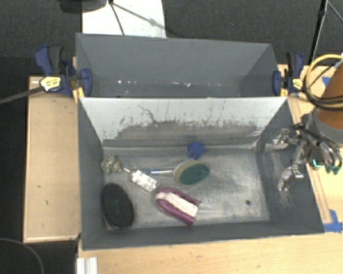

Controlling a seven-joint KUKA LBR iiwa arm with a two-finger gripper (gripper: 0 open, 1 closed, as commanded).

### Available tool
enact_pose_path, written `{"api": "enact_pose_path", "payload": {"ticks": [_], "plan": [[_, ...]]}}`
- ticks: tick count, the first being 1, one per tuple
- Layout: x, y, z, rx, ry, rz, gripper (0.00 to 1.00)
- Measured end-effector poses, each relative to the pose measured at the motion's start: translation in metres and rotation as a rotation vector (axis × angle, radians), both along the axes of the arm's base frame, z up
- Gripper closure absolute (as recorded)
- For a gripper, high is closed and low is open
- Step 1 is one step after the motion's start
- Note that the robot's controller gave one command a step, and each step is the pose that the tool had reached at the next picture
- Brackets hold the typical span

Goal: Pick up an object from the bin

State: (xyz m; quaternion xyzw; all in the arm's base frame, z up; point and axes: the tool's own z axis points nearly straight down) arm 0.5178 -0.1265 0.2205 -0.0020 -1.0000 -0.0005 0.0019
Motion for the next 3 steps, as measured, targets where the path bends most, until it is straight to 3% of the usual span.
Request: {"api": "enact_pose_path", "payload": {"ticks": [1, 2, 3], "plan": [[0.02, -0.001, -0.148, 0.015, -0.011, 0.941, 0.0], [0.074, 0.088, -0.147, -0.001, -0.014, 0.968, 0.0], [0.075, 0.162, -0.118, 0.003, -0.013, 0.971, 0.0]]}}
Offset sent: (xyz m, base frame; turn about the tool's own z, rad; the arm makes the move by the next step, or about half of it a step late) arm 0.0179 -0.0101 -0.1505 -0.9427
